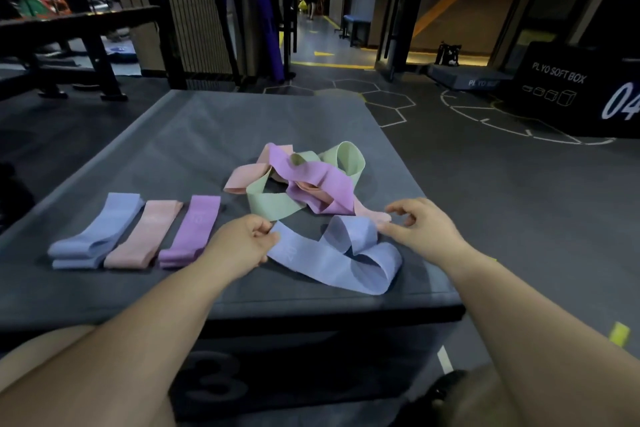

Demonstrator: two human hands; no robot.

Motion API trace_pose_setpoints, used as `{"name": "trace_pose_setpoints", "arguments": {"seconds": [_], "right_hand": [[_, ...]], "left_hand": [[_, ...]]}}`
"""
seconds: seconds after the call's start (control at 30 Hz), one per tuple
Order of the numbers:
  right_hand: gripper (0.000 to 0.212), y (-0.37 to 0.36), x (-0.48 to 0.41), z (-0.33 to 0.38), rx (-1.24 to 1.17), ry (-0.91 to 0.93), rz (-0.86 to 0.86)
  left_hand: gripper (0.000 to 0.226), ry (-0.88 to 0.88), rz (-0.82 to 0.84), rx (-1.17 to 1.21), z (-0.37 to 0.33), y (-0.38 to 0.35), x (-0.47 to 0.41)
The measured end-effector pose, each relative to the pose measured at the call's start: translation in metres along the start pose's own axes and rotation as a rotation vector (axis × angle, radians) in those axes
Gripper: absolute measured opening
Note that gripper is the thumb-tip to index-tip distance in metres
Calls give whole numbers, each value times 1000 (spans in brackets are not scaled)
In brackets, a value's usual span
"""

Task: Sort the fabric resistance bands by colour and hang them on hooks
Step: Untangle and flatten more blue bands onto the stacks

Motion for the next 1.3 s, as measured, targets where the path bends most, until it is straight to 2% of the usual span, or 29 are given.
{"name": "trace_pose_setpoints", "arguments": {"seconds": [0.17, 0.37, 0.47, 0.6, 0.73, 0.83, 0.97, 1.03, 1.17, 1.3], "right_hand": [[33, -15, 4, 9, 9, 43, 160], [60, -25, 6, 11, 30, 50, 228], [66, -28, 7, 12, 77, 60, 239], [56, -30, 10, 19, 155, 119, 207], [37, -28, 10, 27, 214, 202, 144], [31, -32, 9, 26, 254, 233, 232], [39, -38, 9, 18, 274, 209, 324], [35, -37, 8, 16, 266, 197, 313], [10, -34, 7, 21, 260, 265, 243], [16, -26, 7, 27, 249, 273, 130]], "left_hand": [[8, -32, 18, -27, -1, -1, -6], [7, -37, 52, -46, 1, -5, -8], [8, -31, 57, -57, 3, -7, -8], [8, -20, 69, -134, 7, -9, -9], [10, -20, 86, -232, 7, -11, -8], [9, -21, 84, -256, 6, -12, -7], [10, -28, 81, -253, 4, -12, -5], [11, -25, 74, -239, 4, -11, -5], [14, -21, 51, -208, 4, -9, -5], [16, -17, 35, -170, 3, -7, -4]]}}
Point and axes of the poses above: each hand's wrist, its own x-axis away from the middle knuckle, its own y-axis out of the back of the hand, z = x × y, the point moved 4 cm from there along -x, towards the middle knuckle, and after that the axes turned 7 degrees about -x, right-handed, at the moved point
